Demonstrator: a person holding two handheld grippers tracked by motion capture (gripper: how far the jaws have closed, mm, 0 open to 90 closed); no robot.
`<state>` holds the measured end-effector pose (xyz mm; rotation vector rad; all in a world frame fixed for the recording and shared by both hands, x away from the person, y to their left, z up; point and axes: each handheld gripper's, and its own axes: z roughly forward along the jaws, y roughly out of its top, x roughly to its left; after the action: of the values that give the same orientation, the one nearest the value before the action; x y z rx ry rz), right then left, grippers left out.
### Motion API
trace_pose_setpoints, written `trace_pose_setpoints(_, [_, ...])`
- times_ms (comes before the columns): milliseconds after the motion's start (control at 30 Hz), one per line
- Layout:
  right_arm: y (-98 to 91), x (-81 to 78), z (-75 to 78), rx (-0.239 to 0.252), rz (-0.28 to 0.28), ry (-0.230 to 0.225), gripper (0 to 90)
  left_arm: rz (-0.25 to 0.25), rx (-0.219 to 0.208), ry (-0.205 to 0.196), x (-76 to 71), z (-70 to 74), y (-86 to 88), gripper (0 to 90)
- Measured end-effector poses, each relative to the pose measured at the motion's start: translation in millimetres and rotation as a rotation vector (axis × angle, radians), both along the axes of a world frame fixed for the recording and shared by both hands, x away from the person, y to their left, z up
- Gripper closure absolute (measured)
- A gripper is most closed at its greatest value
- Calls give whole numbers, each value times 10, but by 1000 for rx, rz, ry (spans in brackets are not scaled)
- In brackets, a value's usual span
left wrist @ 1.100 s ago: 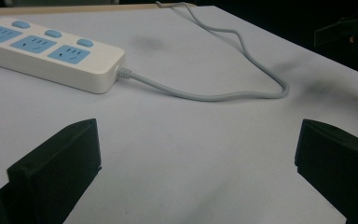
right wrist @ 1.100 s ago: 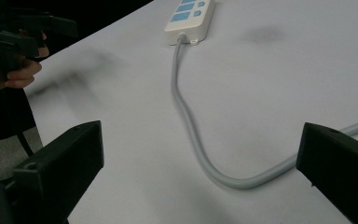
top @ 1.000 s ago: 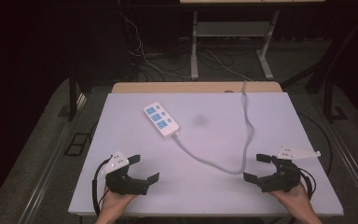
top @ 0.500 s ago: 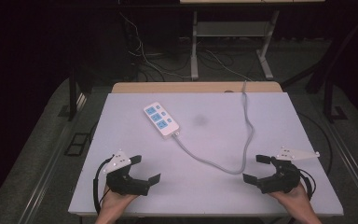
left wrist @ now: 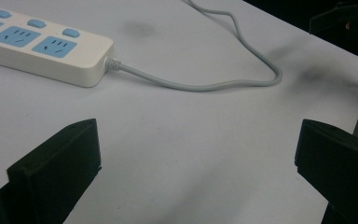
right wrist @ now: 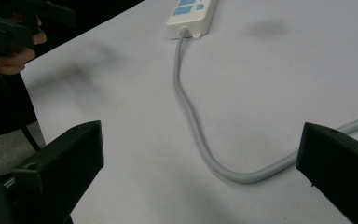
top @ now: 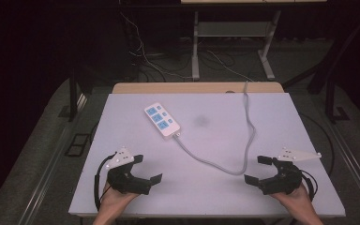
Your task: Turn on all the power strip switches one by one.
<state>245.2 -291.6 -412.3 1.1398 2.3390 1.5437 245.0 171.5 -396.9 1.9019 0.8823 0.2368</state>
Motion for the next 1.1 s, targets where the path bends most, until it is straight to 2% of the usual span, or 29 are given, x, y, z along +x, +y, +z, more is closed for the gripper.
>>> trace_pose_setpoints(33, [-4, 0, 1, 0, -1, -1, 6, -12, 15, 16, 32, 27, -7, 0])
trace_pose_setpoints(200, [-8, -3, 1, 0, -2, -2, 6, -26, 36, 27, 88, 77, -38, 0])
trace_pose_setpoints(500, [-10, -1, -4, -5, -2, -4, 6, -41, 46, 40, 214, 180, -52, 0])
trace_pose_setpoints(1100, [-5, -2, -6, -12, -3, -3, 6, -71, 98, 33, 421, 455, -69, 0])
